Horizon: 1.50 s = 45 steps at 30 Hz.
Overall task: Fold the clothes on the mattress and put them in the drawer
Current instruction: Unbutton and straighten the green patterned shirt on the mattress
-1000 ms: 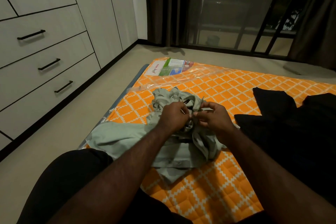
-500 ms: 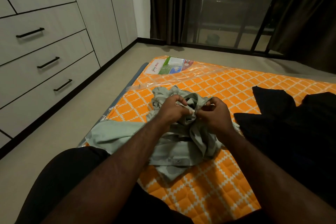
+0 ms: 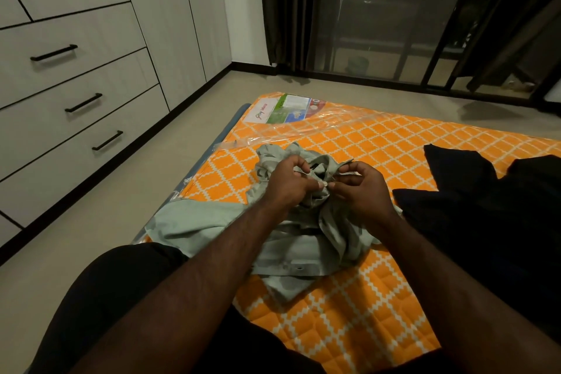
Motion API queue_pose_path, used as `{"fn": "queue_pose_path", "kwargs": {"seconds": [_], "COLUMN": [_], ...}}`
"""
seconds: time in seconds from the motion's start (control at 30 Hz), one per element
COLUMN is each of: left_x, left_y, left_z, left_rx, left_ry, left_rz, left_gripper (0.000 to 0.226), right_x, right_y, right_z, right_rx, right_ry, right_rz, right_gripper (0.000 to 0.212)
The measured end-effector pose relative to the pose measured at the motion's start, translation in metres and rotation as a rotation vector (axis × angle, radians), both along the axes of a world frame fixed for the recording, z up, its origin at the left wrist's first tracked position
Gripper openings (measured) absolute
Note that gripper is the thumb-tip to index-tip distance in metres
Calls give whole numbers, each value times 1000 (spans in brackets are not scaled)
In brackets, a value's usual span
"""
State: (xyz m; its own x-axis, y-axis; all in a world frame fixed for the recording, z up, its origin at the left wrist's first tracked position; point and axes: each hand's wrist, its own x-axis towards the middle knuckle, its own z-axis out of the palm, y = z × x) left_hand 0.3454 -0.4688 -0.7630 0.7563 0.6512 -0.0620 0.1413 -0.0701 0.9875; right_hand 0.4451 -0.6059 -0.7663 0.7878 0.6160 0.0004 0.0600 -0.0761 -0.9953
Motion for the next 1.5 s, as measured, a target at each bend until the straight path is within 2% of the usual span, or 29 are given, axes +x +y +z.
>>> {"fn": "queue_pose_path", "kwargs": {"seconds": [0.13, 0.47, 0.83, 0.93, 1.07, 1.17, 1.33, 1.5], "left_x": [1, 2, 1, 1, 0, -2, -5, -2], "left_y": [-2, -3, -5, -5, -1, 5, 5, 4], "left_z": [1, 2, 1, 0, -1, 2, 3, 4], "left_rx": [-39, -3, 25, 32, 47, 30, 31, -14], "left_ry": [-27, 28, 99, 118, 152, 148, 136, 110], "left_rz": [14, 70, 112, 118, 46, -31, -106, -58], "left_gripper": [38, 39, 41, 37, 22, 20, 25, 20], "right_x": [-2, -7, -9, -7, -4, -5, -5, -7], "right_y": [1, 1, 1, -1, -2, -1, -1, 1], "right_z": [-1, -4, -7, -8, -10, -8, -9, -7], "right_rx": [13, 85, 94, 45, -103, -116, -107, -46], "right_ry": [16, 87, 101, 13, -305, -444, -528, -514], "right_rz": [16, 2, 27, 72, 83, 54, 49, -21], "right_gripper": [27, 34, 33, 33, 36, 33, 29, 28]}}
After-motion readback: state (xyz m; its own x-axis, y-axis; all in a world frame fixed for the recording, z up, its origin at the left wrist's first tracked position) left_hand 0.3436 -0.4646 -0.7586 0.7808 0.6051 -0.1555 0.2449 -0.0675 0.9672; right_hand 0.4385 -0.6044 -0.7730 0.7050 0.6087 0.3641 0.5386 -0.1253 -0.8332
